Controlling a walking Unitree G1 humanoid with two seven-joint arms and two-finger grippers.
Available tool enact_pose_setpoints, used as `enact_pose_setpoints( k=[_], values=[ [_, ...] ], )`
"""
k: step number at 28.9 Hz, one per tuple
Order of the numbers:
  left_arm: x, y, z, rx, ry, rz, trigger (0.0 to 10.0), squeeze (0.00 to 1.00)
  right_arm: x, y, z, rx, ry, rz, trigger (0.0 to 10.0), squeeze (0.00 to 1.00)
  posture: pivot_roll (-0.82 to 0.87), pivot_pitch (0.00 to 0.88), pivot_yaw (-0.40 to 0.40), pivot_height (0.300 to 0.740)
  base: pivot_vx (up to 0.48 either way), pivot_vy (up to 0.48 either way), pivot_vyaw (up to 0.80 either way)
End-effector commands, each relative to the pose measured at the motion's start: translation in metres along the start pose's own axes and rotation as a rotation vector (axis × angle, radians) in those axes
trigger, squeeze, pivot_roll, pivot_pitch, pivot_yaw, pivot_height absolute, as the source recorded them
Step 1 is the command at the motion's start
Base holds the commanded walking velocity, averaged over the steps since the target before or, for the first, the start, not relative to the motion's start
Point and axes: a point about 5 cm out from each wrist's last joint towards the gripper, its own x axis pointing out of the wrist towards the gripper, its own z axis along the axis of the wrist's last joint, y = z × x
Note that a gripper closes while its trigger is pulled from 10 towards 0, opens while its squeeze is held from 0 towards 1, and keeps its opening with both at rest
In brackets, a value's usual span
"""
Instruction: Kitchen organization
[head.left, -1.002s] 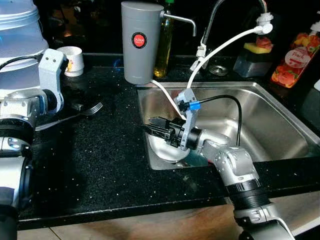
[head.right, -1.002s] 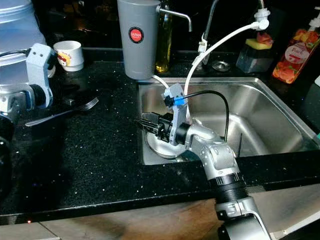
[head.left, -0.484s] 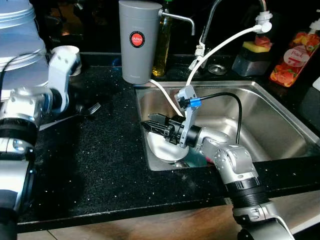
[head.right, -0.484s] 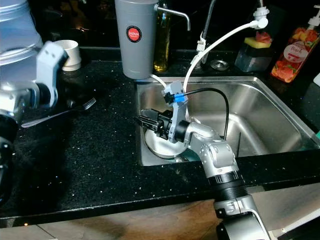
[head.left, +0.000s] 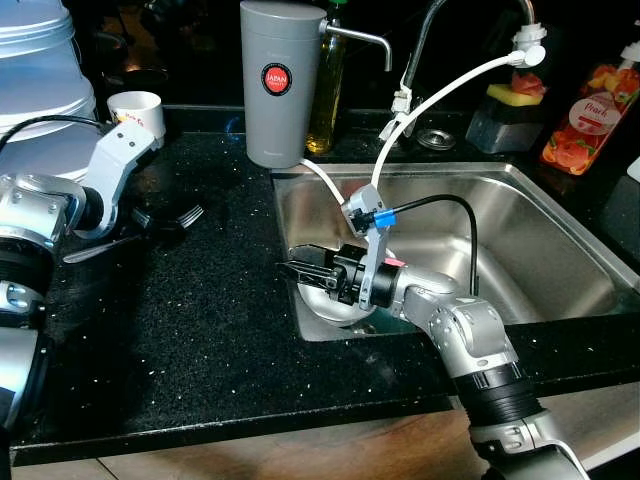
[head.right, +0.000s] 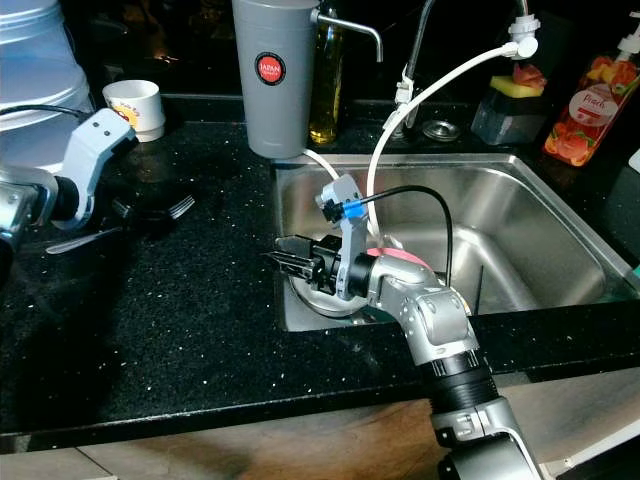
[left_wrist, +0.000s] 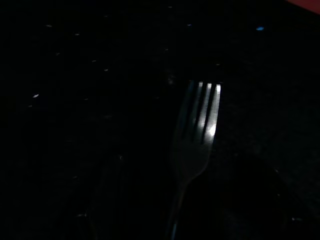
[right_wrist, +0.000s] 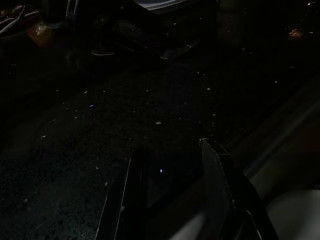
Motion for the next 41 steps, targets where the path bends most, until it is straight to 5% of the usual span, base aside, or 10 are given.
enact_pose_setpoints(
  k=[1,12,13,14,16,17,33,38,40,41],
  values=[
    [-0.001,0.000,-0.006,0.006,0.036,-0.011,10.0,1.00,-0.003,0.001,-0.002,0.016,0.009,0.006,10.0,0.00,0.07,0.087,-0.049,0.740,0.000,0.000,0.00],
    [0.012,-0.010,-0.016,0.021,0.112,-0.099,10.0,1.00,-0.006,0.001,-0.014,0.055,0.007,-0.047,10.0,0.00,0.10,0.102,-0.002,0.740,0.000,0.000,0.00],
    [0.013,-0.011,-0.018,0.013,0.118,-0.110,8.0,1.00,-0.006,0.001,-0.015,0.058,0.006,-0.050,10.0,0.00,0.10,0.101,0.000,0.740,0.000,0.000,0.00],
    [0.013,-0.012,-0.020,0.001,0.121,-0.116,3.3,0.00,-0.006,0.002,-0.015,0.060,0.005,-0.053,10.0,0.00,0.10,0.100,0.002,0.740,0.000,0.000,0.00],
    [0.014,-0.012,-0.021,-0.006,0.122,-0.119,3.3,0.00,-0.007,0.002,-0.015,0.061,0.004,-0.054,10.0,0.00,0.10,0.100,0.002,0.740,0.000,0.000,0.00],
    [0.014,-0.012,-0.024,-0.014,0.130,-0.118,0.0,0.00,-0.007,0.002,-0.015,0.062,0.004,-0.055,10.0,0.00,0.10,0.100,0.003,0.740,0.000,0.000,0.00],
    [0.014,-0.006,-0.035,-0.023,0.192,-0.047,0.0,0.00,-0.008,-0.001,-0.015,0.059,0.010,-0.072,10.0,0.00,0.09,0.100,-0.007,0.740,0.000,0.000,0.00],
    [0.008,-0.001,-0.002,-0.106,-0.038,-0.020,0.0,0.00,-0.008,-0.003,-0.011,0.061,-0.002,-0.079,10.0,0.00,0.09,0.099,-0.006,0.740,0.000,0.000,0.00],
    [0.002,0.000,0.024,-0.200,-0.234,-0.040,0.0,0.00,-0.009,-0.004,-0.009,0.064,-0.011,-0.083,10.0,0.00,0.09,0.096,-0.008,0.740,0.000,0.000,0.00],
    [0.002,0.000,0.024,-0.200,-0.234,-0.040,0.0,0.00,-0.009,-0.004,-0.009,0.064,-0.011,-0.083,10.0,0.00,0.09,0.096,-0.008,0.740,0.000,0.000,0.00]
  ],
)
